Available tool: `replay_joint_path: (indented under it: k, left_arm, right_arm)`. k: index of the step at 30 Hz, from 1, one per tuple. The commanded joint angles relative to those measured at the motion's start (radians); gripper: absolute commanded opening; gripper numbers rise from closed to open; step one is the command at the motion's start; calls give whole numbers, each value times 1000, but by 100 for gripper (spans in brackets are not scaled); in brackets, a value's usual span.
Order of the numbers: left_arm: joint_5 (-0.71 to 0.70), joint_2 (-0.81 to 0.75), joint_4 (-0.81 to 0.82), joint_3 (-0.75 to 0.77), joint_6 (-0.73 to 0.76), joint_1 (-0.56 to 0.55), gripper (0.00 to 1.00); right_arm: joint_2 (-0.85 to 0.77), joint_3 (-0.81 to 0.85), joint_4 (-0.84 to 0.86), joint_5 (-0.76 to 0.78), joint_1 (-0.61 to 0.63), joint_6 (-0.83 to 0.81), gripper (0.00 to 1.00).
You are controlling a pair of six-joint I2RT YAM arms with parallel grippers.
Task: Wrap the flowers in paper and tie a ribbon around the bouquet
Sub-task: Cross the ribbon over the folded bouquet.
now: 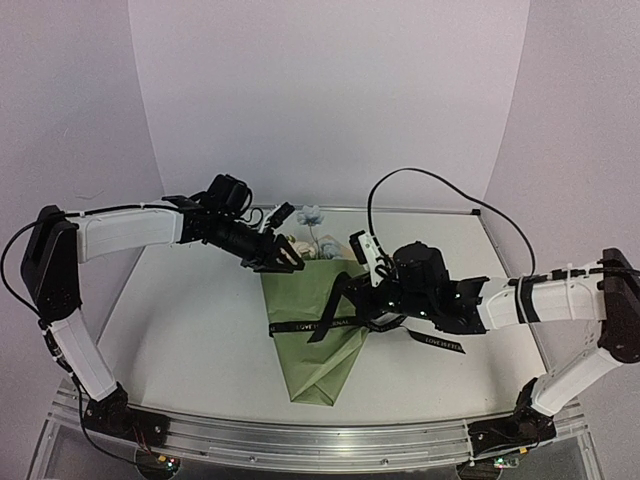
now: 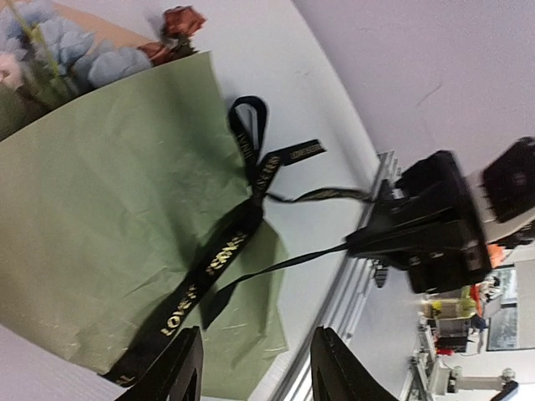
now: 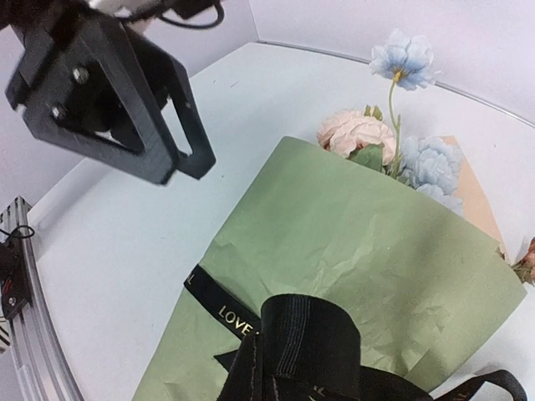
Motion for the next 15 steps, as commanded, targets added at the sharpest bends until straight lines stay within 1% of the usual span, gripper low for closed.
replay_joint_path:
  k: [1, 7, 11, 15]
  left_arm:
    - [-174, 44, -148, 20, 148, -35, 46]
    - [-260, 139, -213, 61, 193, -90, 49]
    - [-310, 179, -248, 86, 233, -120, 51]
    - [-363, 202, -253, 107, 257, -146, 53]
  right_arm:
    - [-73, -13, 22, 17, 6, -10, 0]
    - [-97, -64, 20, 23, 15, 25, 0]
    - [-109, -98, 21, 40, 19, 41, 0]
    - [-127, -99, 20, 39, 20, 41, 0]
